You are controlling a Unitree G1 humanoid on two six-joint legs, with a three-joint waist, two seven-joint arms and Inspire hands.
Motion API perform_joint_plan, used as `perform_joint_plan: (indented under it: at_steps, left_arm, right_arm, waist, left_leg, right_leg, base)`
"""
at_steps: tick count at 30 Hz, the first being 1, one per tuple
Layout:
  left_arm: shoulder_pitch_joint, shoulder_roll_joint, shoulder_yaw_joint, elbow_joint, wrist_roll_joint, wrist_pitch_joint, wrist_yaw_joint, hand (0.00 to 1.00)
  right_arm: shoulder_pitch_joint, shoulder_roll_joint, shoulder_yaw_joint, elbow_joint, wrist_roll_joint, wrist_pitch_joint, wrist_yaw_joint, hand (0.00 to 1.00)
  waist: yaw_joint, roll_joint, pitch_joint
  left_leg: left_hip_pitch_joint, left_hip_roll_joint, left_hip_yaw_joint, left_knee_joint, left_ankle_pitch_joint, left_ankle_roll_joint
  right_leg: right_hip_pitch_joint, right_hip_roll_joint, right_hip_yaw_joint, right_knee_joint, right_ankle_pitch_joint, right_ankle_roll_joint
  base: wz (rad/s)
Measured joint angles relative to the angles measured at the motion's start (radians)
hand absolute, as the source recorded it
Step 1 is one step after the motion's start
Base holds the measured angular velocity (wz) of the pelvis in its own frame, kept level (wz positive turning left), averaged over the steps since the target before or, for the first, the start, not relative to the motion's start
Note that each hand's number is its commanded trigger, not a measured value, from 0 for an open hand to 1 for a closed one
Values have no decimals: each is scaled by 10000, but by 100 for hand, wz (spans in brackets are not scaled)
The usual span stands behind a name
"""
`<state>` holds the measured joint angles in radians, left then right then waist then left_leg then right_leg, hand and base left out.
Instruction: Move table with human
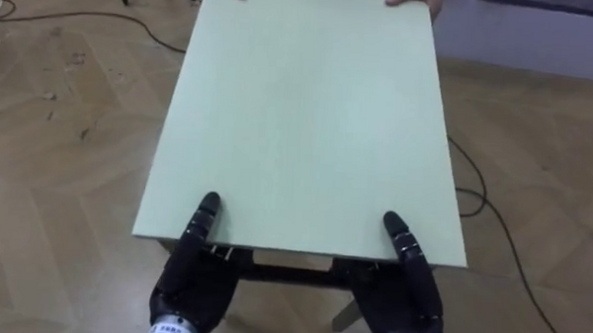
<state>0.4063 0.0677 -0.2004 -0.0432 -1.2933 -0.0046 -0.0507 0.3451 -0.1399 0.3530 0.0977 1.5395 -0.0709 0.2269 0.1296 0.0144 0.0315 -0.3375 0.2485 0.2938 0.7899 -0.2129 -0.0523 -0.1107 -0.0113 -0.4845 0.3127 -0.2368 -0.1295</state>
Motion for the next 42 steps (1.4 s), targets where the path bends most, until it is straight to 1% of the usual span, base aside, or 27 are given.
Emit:
perform_joint_plan:
  at_steps: [2,3,4,5,6,7,8,9,10,11,12,14,17,18,20,22,24,25,26,27,28,29,31,33,35,38,42]
  left_arm:
    - [-99,-8,16,5,4,15,12,100]
    - [-119,-15,16,7,0,18,13,100]
    - [-173,-44,9,13,-32,27,40,100]
    - [-238,-75,-2,9,-34,30,94,100]
    - [-300,-85,-10,10,-29,31,120,100]
    - [-510,-90,-66,11,-16,30,239,100]
    - [-730,-91,-111,11,13,25,380,100]
    - [-857,-91,-135,16,51,23,438,100]
    - [-1039,-102,-195,20,77,14,549,100]
    - [-1108,-102,-222,26,81,5,602,100]
    - [-1105,-106,-235,37,81,-7,614,100]
    - [-1104,-100,-283,146,81,-14,626,100]
    - [-1105,-76,-298,500,91,-14,586,100]
    - [-1102,-76,-293,569,96,-15,563,100]
    - [-1092,-73,-292,696,102,-2,503,100]
    - [-1004,-21,-341,696,105,0,503,100]
    - [-946,51,-416,701,121,3,511,100]
    - [-962,53,-448,717,176,6,576,100]
    - [-970,10,-501,726,333,13,683,100]
    - [-951,-13,-513,726,401,15,691,100]
    - [-878,-12,-504,725,521,15,685,100]
    - [-784,-13,-492,723,532,8,652,100]
    - [-750,-6,-449,726,530,8,661,100]
    - [-634,37,-284,712,505,2,644,100]
    - [-575,71,-283,675,505,-4,637,100]
    - [-387,96,-200,536,495,-28,637,100]
    - [-345,166,-223,529,431,-110,619,100]
  right_arm:
    - [-1,92,-38,-32,-79,-73,-10,100]
    - [-3,90,-38,-57,-87,-101,-10,100]
    - [-5,88,-44,-109,-93,-171,-9,100]
    - [-45,87,-85,-150,-122,-191,-10,100]
    - [-90,88,-102,-152,-130,-200,-10,100]
    - [-188,103,-157,-167,-130,-233,-10,100]
    - [-258,155,-247,-180,-130,-249,-10,100]
    - [-285,182,-293,-200,-129,-267,-10,100]
    - [-317,184,-406,-241,-145,-268,-9,100]
    - [-327,187,-458,-242,-168,-266,-7,100]
    - [-314,216,-458,-242,-168,-264,-5,100]
    - [-127,227,-497,-236,-170,-189,30,100]
    - [-28,332,-530,109,-215,-76,181,100]
    - [-25,334,-534,158,-221,-44,186,100]
    - [51,322,-530,202,-254,-4,207,100]
    - [218,361,-567,209,-255,110,206,100]
    - [353,375,-622,208,-207,222,200,100]
    - [394,375,-653,207,-158,240,161,100]
    - [528,391,-720,208,-135,249,150,100]
    - [598,409,-728,206,-132,233,151,100]
    - [679,427,-705,204,-102,188,152,100]
    - [698,417,-619,205,-103,157,145,100]
    - [677,411,-427,204,-107,19,108,100]
    - [678,393,-210,205,-95,-95,28,100]
    - [676,353,-92,205,-48,-234,-2,100]
    - [673,331,107,205,-50,-341,-9,100]
    - [680,306,371,205,-52,-567,-1,100]
  waist:
    - [-323,118,32]
    - [-405,155,35]
    - [-525,274,49]
    - [-709,397,47]
    - [-721,479,55]
    - [-721,585,74]
    - [-725,647,68]
    - [-764,646,67]
    - [-778,649,68]
    - [-775,639,63]
    - [-789,645,65]
    - [-748,636,59]
    - [-738,593,54]
    - [-707,571,54]
    - [-695,413,50]
    - [-755,232,32]
    - [-954,185,22]
    - [-1094,175,22]
    - [-1145,174,20]
    - [-1170,161,16]
    - [-1164,115,-2]
    - [-1065,108,-4]
    - [-948,11,18]
    - [-790,-127,-1]
    - [-367,-201,-10]
    - [-346,-299,-3]
    - [-170,-372,10]
  left_leg:
    - [1109,114,-18,38,-523,-260]
    - [1369,148,-20,27,-580,-323]
    - [2004,179,-72,-313,-740,-425]
    - [2590,157,-84,-1116,-1022,-526]
    - [2867,130,-79,-1642,-1237,-567]
    - [3240,-84,-117,-2791,-1643,-629]
    - [3320,-235,-109,-3539,-1830,-587]
    - [3291,-364,-111,-3818,-1840,-590]
    - [3201,-613,-107,-4247,-1800,-450]
    - [3114,-908,-139,-4526,-1632,-147]
    - [3110,-1040,-159,-4649,-1545,-22]
    - [3157,-1488,-206,-4908,-1304,323]
    - [3256,-1898,-163,-5084,-1114,644]
    - [3236,-1959,-163,-5095,-1081,702]
    - [3122,-2197,-57,-5097,-937,948]
    - [3040,-2304,15,-5033,-847,1106]
    - [2855,-2325,32,-4919,-782,1225]
    - [2784,-2316,164,-4911,-734,1320]
    - [2800,-2242,484,-4934,-698,1383]
    - [2807,-2227,598,-4946,-693,1388]
    - [2805,-2241,665,-4976,-662,1404]
    - [2818,-2254,730,-4958,-639,1405]
    - [2788,-2268,774,-4819,-628,1385]
    - [2809,-2226,882,-4921,-538,1284]
    - [2820,-1975,1153,-5089,-379,1137]
    - [2751,-1756,1156,-5221,-179,992]
    - [2496,-1590,1119,-5159,-54,844]
  right_leg:
    - [-181,7,-404,58,65,-76]
    - [-270,6,-487,108,87,-87]
    - [-447,10,-623,210,137,-102]
    - [-683,-2,-731,388,181,-96]
    - [-811,-11,-804,508,225,-96]
    - [-1124,-66,-862,702,324,-99]
    - [-1426,-145,-908,785,493,-92]
    - [-1587,-252,-911,832,581,-69]
    - [-1855,-428,-917,814,845,-23]
    - [-2069,-620,-827,749,1155,22]
    - [-2104,-689,-759,658,1305,56]
    - [-2168,-961,-481,462,1718,235]
    - [-2190,-1169,-41,253,2261,391]
    - [-2189,-1192,41,176,2378,410]
    - [-2214,-1272,518,-124,2900,604]
    - [-2233,-1374,827,-216,3210,822]
    - [-2239,-1503,1044,-217,3543,1163]
    - [-2267,-1624,1246,63,3517,1352]
    - [-2287,-1873,1333,1107,2850,1648]
    - [-2223,-2012,1337,1681,2436,1691]
    - [-1970,-2237,1368,2353,1765,1711]
    - [-1550,-2316,1423,2413,1348,1890]
    - [-1065,-2156,1537,1764,1037,2119]
    - [-803,-1882,1688,991,1057,2059]
    - [-593,-1395,1893,50,1483,1735]
    - [-417,-1043,1812,-663,1882,1580]
    - [-548,-911,1730,-766,1977,1415]
  base:
    - [49]
    - [38]
    - [32]
    - [28]
    - [17]
    - [8]
    - [6]
    - [13]
    - [8]
    - [3]
    - [-7]
    - [-8]
    - [-12]
    - [-13]
    - [-9]
    - [8]
    - [33]
    - [47]
    - [49]
    - [38]
    - [11]
    - [0]
    - [-12]
    - [-26]
    - [-43]
    - [-6]
    - [-1]
